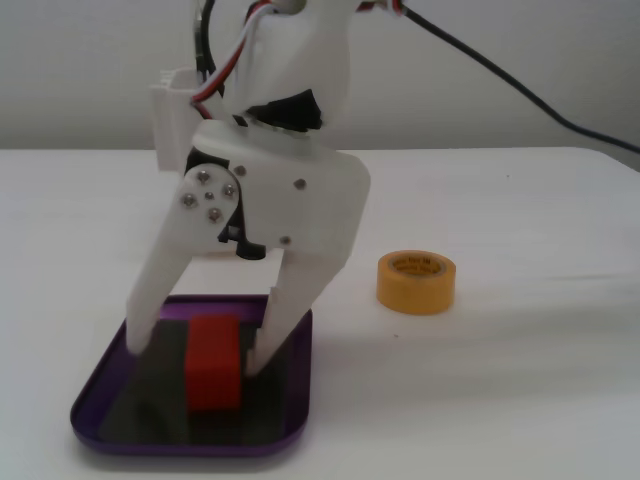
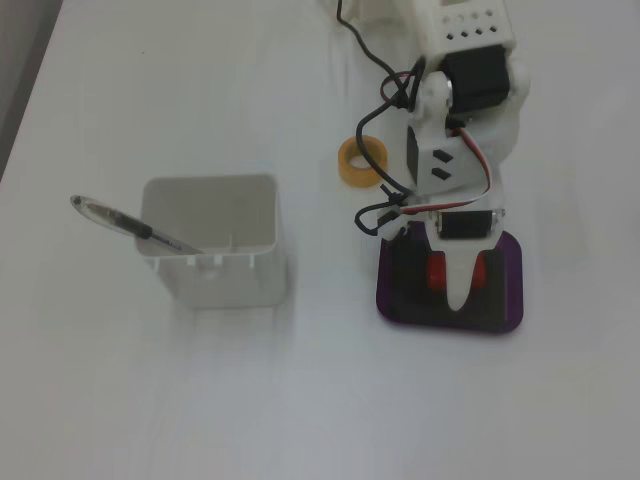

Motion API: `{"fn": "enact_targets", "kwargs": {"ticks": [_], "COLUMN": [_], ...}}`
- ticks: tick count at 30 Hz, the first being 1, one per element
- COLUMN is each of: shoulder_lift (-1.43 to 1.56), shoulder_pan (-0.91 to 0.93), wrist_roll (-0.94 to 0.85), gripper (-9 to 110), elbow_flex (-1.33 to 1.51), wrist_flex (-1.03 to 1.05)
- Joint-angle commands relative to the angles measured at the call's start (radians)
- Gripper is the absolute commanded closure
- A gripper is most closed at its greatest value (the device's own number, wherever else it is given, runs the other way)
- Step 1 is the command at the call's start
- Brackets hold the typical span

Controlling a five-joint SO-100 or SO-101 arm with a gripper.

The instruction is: Remove the cube from the box.

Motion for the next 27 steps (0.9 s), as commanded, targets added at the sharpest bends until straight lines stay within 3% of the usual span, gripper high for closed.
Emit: {"fn": "enact_targets", "kwargs": {"ticks": [1, 5, 12, 20, 27], "shoulder_lift": [0.012, 0.012, 0.049, 0.202, 0.307], "shoulder_pan": [-0.003, -0.003, -0.008, -0.014, -0.005], "wrist_roll": [-0.005, -0.005, 0.002, -0.003, -0.018], "gripper": [84, 102, 102, 102, 102], "elbow_flex": [-0.034, -0.034, -0.106, -0.345, -0.359], "wrist_flex": [-0.009, -0.011, 0.012, 0.272, 0.520]}}
